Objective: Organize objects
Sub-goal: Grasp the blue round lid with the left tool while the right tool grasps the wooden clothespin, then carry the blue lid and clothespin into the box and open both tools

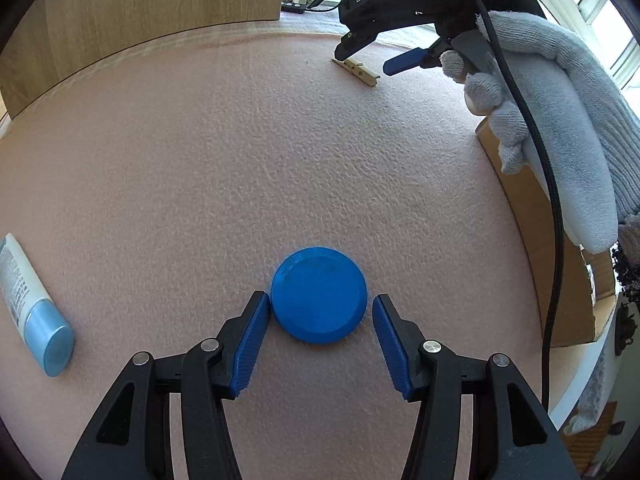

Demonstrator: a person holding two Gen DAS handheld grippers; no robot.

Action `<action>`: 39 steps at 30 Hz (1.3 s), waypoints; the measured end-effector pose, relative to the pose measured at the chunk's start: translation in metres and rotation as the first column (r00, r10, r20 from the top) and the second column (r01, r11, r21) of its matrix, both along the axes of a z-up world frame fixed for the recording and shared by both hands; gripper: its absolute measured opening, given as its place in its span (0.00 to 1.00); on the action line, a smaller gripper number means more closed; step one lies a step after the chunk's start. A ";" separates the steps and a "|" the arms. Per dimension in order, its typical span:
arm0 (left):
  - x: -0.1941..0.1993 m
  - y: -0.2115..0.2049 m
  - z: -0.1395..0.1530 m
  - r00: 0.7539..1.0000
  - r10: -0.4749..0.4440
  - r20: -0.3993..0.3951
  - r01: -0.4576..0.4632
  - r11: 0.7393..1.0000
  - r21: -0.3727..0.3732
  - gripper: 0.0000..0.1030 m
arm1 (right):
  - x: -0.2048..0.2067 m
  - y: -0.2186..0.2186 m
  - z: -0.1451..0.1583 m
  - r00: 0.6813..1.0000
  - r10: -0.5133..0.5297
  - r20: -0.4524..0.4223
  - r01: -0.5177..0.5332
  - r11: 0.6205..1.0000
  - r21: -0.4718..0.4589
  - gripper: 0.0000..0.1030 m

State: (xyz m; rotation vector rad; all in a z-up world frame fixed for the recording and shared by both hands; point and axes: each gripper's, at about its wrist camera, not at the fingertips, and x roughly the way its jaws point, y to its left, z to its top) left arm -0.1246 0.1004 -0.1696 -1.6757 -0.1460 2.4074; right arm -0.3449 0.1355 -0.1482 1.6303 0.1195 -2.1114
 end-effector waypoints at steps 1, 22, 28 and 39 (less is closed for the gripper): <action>0.000 0.001 0.000 1.000 0.000 -0.001 0.000 1.000 -0.002 0.56 | -0.001 -0.002 -0.003 1.000 0.003 -0.004 -0.003 1.000 0.013 0.49; -0.002 0.001 0.004 1.000 -0.010 -0.014 0.009 1.000 -0.028 0.57 | 0.019 0.008 -0.004 0.999 0.038 -0.014 -0.037 0.998 0.043 0.11; -0.008 -0.001 0.003 1.000 0.000 -0.012 0.000 0.999 -0.033 0.57 | 0.048 0.037 0.005 0.999 0.035 -0.005 -0.035 0.999 -0.003 0.11; -0.007 0.006 -0.004 1.000 0.007 -0.023 -0.009 0.996 -0.090 0.53 | 0.120 0.102 0.039 0.997 0.044 -0.057 -0.049 0.996 -0.080 0.11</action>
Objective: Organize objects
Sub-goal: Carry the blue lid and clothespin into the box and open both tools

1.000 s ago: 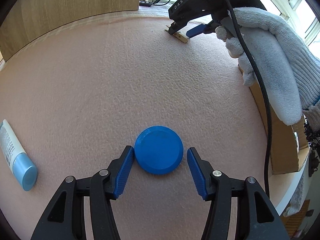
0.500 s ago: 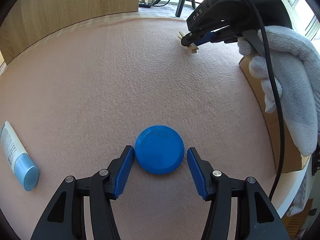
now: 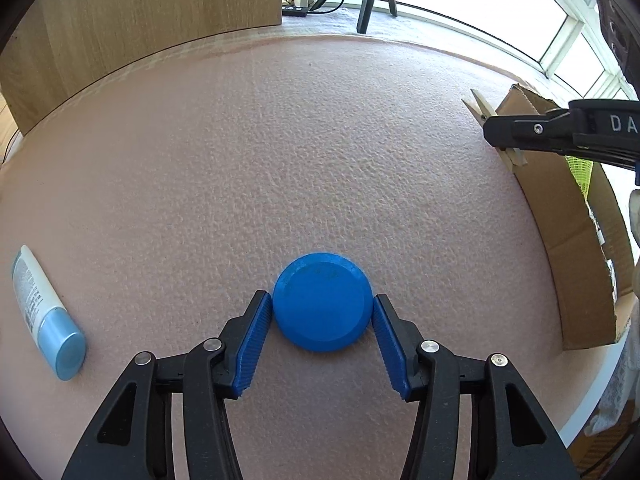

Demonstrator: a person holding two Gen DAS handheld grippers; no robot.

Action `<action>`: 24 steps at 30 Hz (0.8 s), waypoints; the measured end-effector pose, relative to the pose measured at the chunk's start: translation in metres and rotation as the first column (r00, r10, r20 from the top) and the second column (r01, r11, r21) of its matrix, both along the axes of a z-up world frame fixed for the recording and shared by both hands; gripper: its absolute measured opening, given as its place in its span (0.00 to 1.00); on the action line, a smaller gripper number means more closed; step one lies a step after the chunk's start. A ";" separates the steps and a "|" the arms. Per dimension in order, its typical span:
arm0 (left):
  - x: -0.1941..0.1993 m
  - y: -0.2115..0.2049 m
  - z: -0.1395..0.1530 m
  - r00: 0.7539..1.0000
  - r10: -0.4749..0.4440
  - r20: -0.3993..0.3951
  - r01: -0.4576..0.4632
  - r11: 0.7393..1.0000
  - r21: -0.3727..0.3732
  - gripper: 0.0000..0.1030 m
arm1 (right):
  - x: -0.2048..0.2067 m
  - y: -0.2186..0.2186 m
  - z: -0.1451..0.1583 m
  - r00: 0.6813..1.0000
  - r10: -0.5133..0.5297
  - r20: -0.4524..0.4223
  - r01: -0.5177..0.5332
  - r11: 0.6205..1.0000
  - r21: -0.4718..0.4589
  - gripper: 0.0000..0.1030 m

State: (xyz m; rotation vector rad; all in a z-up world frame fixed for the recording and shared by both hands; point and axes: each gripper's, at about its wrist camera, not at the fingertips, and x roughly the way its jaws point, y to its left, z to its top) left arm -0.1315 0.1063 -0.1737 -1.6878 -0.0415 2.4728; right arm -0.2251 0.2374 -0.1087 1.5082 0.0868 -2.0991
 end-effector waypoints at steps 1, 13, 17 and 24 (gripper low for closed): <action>0.001 0.000 0.000 1.000 0.005 -0.001 -0.005 1.000 0.000 0.53 | 0.006 0.005 0.002 1.000 0.000 0.000 0.000 1.000 -0.007 0.11; -0.006 -0.006 -0.003 1.000 0.031 -0.006 -0.031 1.000 0.007 0.52 | 0.057 0.059 0.022 0.999 -0.038 -0.029 0.037 0.998 -0.042 0.11; 0.000 -0.003 0.008 0.999 0.027 -0.022 -0.026 1.000 0.013 0.52 | 0.067 0.084 0.029 0.996 -0.072 -0.051 0.070 0.997 -0.033 0.11; -0.005 0.024 0.033 0.997 -0.030 -0.076 0.032 0.999 0.018 0.52 | 0.079 0.130 0.039 0.986 -0.151 -0.067 0.149 0.988 -0.038 0.11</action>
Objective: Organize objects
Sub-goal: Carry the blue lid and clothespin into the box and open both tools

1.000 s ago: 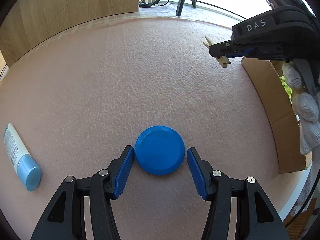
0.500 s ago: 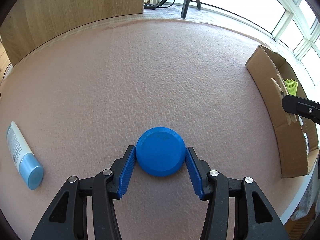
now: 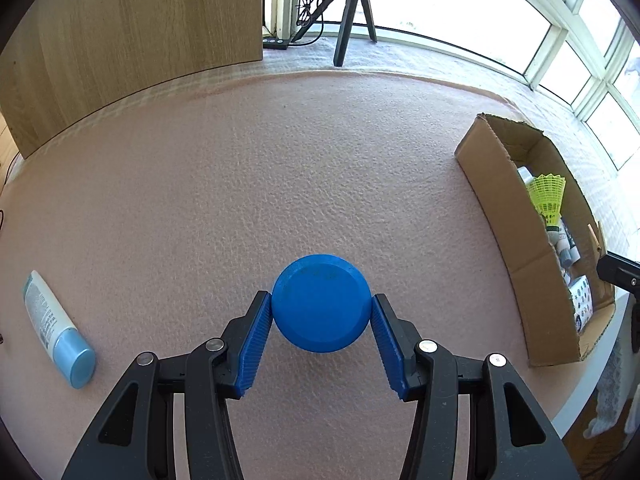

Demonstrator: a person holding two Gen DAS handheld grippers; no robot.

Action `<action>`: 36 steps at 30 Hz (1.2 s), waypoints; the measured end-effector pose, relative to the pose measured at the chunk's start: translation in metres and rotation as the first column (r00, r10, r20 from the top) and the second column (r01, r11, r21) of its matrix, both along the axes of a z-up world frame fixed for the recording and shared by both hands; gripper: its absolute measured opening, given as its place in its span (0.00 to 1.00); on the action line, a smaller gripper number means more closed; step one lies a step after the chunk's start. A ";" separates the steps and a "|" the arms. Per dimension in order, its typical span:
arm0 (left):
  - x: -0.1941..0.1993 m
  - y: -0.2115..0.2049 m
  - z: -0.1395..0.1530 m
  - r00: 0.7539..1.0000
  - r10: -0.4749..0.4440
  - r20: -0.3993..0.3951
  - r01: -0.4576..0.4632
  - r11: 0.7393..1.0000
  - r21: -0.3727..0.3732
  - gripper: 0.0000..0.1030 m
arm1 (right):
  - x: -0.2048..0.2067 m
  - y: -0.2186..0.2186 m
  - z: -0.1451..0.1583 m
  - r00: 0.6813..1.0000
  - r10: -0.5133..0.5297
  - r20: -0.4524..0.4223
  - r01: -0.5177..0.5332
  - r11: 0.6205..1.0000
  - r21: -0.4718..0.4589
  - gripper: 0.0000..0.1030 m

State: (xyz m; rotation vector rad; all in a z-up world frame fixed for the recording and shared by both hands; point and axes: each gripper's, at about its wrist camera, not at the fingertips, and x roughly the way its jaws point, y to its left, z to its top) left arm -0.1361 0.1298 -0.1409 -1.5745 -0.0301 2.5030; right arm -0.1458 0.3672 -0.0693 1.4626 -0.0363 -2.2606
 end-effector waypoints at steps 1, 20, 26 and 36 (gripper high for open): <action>0.000 0.006 0.005 1.000 -0.014 -0.010 0.014 1.000 0.001 0.52 | 0.001 0.006 0.001 1.000 -0.012 -0.003 0.012 1.000 0.001 0.11; -0.014 0.157 0.073 0.954 -0.271 -0.129 0.277 0.961 0.026 0.52 | 0.010 0.082 0.013 0.989 -0.139 -0.058 0.142 0.989 0.048 0.11; -0.032 0.192 0.076 0.940 -0.313 -0.138 0.318 0.948 0.018 0.52 | 0.004 0.089 0.010 0.987 -0.151 -0.058 0.154 0.987 0.046 0.11; -0.052 0.237 0.077 0.924 -0.358 -0.136 0.362 0.932 0.003 0.52 | -0.006 0.091 0.004 0.988 -0.146 -0.055 0.149 0.988 0.043 0.11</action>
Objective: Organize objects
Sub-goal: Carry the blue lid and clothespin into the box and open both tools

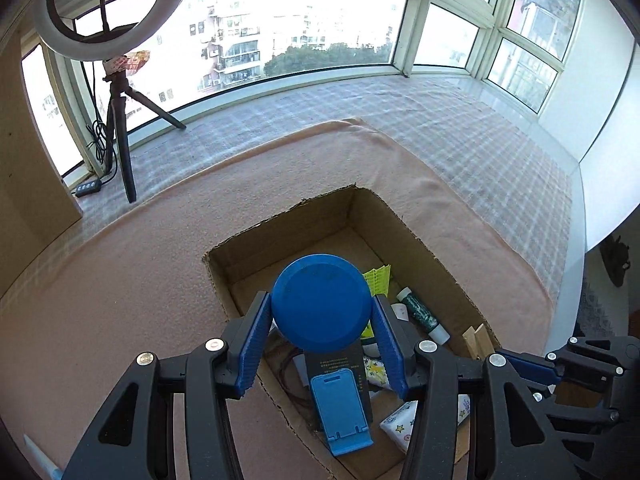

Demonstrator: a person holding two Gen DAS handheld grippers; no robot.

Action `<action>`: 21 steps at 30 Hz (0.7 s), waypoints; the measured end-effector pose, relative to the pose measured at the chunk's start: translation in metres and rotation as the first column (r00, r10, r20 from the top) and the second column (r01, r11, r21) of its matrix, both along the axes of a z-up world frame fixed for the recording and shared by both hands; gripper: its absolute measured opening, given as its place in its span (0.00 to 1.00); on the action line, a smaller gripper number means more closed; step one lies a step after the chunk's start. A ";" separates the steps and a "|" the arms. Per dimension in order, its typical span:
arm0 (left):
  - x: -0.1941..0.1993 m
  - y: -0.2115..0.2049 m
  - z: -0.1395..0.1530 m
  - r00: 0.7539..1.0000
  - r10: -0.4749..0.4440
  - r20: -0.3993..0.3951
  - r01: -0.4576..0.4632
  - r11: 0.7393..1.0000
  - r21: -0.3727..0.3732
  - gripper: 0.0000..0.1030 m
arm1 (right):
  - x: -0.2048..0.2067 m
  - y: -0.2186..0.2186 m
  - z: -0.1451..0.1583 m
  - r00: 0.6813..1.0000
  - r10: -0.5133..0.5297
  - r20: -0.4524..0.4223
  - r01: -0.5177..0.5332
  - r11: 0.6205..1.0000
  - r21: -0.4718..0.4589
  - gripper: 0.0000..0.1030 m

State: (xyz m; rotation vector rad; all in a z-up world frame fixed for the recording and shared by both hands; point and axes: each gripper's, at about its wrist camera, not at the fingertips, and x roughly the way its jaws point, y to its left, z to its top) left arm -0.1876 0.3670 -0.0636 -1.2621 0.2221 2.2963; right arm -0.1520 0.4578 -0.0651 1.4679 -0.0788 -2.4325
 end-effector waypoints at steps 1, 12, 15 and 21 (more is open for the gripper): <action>-0.001 0.002 0.000 1.000 -0.002 -0.001 0.002 1.000 -0.001 0.52 | 0.000 0.000 0.000 1.000 0.001 -0.001 -0.001 1.000 -0.003 0.11; -0.009 0.009 -0.001 1.000 -0.007 -0.001 0.007 1.000 -0.002 0.53 | -0.006 -0.002 0.000 1.000 0.001 -0.006 -0.001 1.000 -0.007 0.11; -0.009 0.007 0.002 1.000 -0.006 -0.008 0.006 1.000 0.009 0.61 | -0.006 -0.005 0.003 1.000 0.011 -0.015 -0.012 1.000 -0.018 0.25; -0.009 0.003 0.003 1.000 -0.003 -0.004 0.003 1.000 0.012 0.62 | -0.001 -0.012 0.009 0.999 0.023 -0.046 -0.023 1.000 -0.005 0.52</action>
